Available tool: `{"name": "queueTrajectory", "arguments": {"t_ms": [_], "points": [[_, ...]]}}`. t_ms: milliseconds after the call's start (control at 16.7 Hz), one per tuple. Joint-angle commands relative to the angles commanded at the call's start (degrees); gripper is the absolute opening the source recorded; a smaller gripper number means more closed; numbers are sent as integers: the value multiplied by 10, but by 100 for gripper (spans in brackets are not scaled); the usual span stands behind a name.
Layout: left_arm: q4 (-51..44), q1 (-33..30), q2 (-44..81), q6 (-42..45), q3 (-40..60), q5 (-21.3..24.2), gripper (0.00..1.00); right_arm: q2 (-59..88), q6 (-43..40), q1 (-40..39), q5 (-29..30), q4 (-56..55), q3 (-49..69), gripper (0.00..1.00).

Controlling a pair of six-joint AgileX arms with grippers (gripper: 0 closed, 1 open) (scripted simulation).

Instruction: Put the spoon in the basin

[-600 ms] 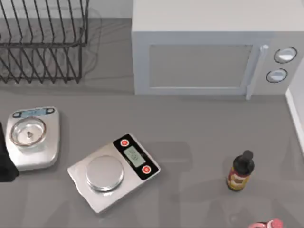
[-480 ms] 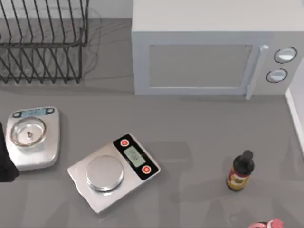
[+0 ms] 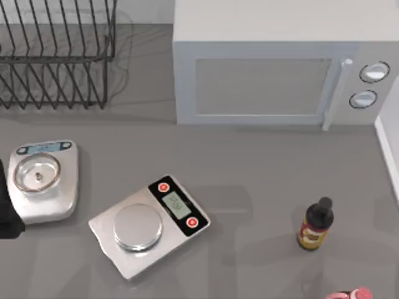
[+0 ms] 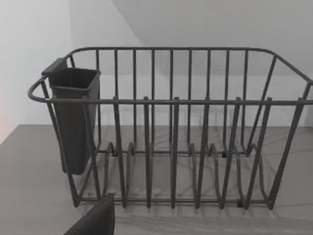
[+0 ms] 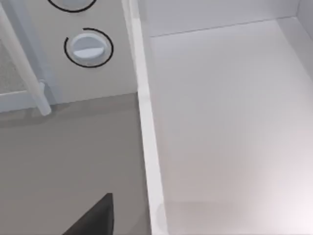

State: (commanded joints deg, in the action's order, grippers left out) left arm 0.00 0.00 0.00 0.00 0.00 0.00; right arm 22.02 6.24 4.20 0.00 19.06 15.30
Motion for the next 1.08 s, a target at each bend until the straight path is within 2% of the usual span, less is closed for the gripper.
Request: {"name": "queueTrajectory", "arguments": {"t_ms": [360, 600, 840, 1080], "points": [[0, 0, 0, 0, 0, 0, 100, 312, 73, 50, 2, 238, 165, 100], [0, 0, 0, 0, 0, 0, 100, 456, 112, 77, 3, 358, 259, 100], [0, 0, 0, 0, 0, 0, 100, 532, 134, 92, 3, 418, 316, 100], [0, 0, 0, 0, 0, 0, 100, 538, 136, 93, 2, 423, 321, 100]]}}
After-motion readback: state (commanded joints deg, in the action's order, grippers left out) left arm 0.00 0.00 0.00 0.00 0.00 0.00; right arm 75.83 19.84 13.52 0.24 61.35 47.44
